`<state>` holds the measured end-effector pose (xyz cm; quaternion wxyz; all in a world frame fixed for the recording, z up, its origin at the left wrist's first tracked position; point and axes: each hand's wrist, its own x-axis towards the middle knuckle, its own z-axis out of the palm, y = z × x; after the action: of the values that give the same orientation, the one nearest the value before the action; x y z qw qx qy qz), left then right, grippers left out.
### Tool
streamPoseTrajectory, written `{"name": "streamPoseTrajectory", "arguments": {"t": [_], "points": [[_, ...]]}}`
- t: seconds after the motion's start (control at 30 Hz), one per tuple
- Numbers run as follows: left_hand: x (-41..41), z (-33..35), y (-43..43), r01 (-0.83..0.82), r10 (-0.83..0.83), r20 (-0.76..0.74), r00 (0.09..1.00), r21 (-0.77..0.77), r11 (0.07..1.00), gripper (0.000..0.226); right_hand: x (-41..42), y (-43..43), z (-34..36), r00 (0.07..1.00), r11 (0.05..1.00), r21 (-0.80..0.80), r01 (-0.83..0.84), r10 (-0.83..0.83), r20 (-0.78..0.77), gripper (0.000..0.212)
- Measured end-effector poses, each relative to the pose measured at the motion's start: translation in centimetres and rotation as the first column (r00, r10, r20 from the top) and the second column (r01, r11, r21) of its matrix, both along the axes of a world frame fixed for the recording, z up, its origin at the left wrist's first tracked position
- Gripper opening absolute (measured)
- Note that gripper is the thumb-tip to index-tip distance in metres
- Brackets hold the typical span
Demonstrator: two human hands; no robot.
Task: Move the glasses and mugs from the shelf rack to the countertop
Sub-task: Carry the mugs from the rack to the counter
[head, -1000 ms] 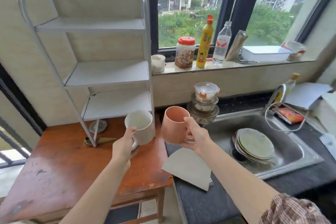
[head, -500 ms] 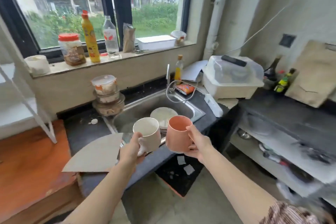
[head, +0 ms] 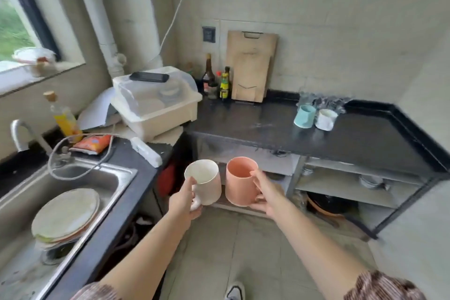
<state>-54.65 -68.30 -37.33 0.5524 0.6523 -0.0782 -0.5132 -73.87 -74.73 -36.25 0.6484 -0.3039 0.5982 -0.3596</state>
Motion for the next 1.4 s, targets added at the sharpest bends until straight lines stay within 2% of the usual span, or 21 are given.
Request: {"name": "streamPoseTrajectory", "arguments": {"t": [0.17,0.4,0.53,0.63,0.73,0.9,1.03,1.2,1.3,1.4], "points": [[-6.3,-0.7,-11.2,0.194,-0.191,-0.096,0.977,0.029,0.980,0.032,-7.2,-7.2,-0.2,0.986,0.986,0.029,0.166,-0.165,-0.024,0.025],[-14.3,-1.4,-25.5,0.432,-0.424,-0.090,0.901,0.112,0.895,0.038,-15.1,-17.0,-0.7,0.935,0.935,0.063,0.349,-0.344,-0.085,0.022],[-19.0,-2.0,-31.1,0.527,-0.525,-0.063,0.849,0.174,0.832,0.040,-19.2,-20.8,-1.6,0.879,0.875,0.092,0.475,-0.466,-0.102,0.032],[-22.2,-2.5,-34.5,0.606,-0.607,-0.059,0.793,0.185,0.774,0.038,-22.1,-23.5,-2.0,0.855,0.850,0.097,0.518,-0.509,-0.105,0.030],[-26.1,-2.9,-38.0,0.636,-0.644,-0.035,0.764,0.207,0.744,0.031,-25.5,-26.7,-2.3,0.834,0.827,0.112,0.551,-0.545,-0.086,0.034],[-33.8,-4.2,-44.3,0.691,-0.696,-0.063,0.715,0.213,0.691,0.035,-33.1,-33.7,-3.5,0.815,0.809,0.099,0.579,-0.571,-0.097,0.045],[-40.7,-5.5,-50.0,0.647,-0.649,-0.064,0.758,0.208,0.734,0.032,-40.1,-40.4,-5.0,0.831,0.825,0.117,0.553,-0.535,-0.155,0.050],[-48.3,-7.1,-56.1,0.607,-0.630,-0.010,0.777,0.281,0.744,0.046,-47.9,-47.4,-6.4,0.875,0.850,0.222,0.478,-0.438,-0.205,0.048],[-51.2,-8.3,-59.1,0.575,-0.622,0.057,0.781,0.323,0.752,0.054,-50.7,-51.5,-7.1,0.893,0.862,0.256,0.438,-0.385,-0.232,0.049],[-52.9,-9.3,-61.6,0.538,-0.588,0.046,0.808,0.349,0.767,0.057,-51.9,-55.0,-7.8,0.898,0.857,0.284,0.429,-0.370,-0.239,0.049]]}}
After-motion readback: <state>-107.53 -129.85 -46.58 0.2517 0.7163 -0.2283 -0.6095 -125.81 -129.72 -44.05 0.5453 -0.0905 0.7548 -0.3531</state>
